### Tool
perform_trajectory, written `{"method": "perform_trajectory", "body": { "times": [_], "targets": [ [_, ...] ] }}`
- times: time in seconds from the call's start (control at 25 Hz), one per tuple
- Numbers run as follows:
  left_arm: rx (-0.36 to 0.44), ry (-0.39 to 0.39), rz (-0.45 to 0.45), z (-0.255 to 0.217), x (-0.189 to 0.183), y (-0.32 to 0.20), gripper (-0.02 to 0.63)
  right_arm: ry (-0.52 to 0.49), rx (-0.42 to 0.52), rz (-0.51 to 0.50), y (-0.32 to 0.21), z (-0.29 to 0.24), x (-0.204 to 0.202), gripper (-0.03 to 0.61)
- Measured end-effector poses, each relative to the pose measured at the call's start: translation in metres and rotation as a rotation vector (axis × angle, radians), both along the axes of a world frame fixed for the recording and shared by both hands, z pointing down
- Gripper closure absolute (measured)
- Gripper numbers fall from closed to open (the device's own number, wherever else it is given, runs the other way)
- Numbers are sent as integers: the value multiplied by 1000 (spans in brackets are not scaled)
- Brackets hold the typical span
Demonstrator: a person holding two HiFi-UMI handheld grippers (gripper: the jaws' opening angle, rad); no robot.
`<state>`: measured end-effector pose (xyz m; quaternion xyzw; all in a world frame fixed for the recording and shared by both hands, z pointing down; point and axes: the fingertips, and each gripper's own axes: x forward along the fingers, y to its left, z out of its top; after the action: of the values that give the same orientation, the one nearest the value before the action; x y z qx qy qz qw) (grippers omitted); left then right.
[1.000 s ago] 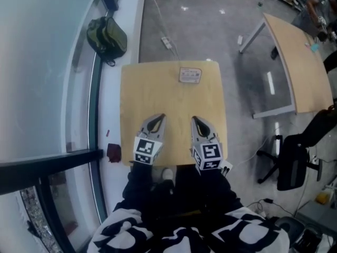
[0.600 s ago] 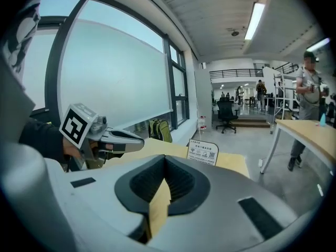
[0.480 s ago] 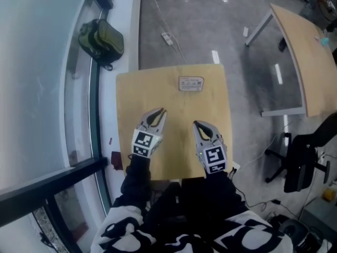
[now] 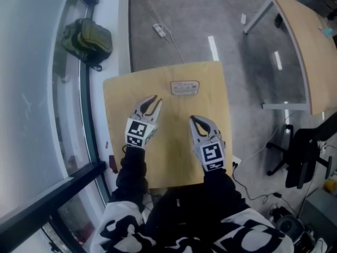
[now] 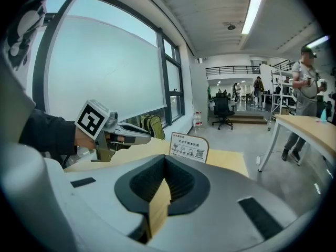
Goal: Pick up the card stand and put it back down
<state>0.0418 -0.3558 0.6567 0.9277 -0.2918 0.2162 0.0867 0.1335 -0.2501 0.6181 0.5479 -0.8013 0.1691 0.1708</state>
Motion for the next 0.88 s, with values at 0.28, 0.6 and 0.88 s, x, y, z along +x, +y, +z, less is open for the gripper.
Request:
{"method": "perform_trajectory", "body": {
  "times": [0.28, 0.6, 0.88],
  "targets": [
    [18, 1, 110, 7, 33, -26, 377, -5, -46, 90, -16, 16, 17, 555],
    [-31, 64, 354, 16, 86, -19, 321, -19, -52, 96, -26, 31, 34, 555],
    [-75, 155, 379, 22, 114, -19, 321, -30, -57, 100, -27, 39, 48, 555]
  ]
}}
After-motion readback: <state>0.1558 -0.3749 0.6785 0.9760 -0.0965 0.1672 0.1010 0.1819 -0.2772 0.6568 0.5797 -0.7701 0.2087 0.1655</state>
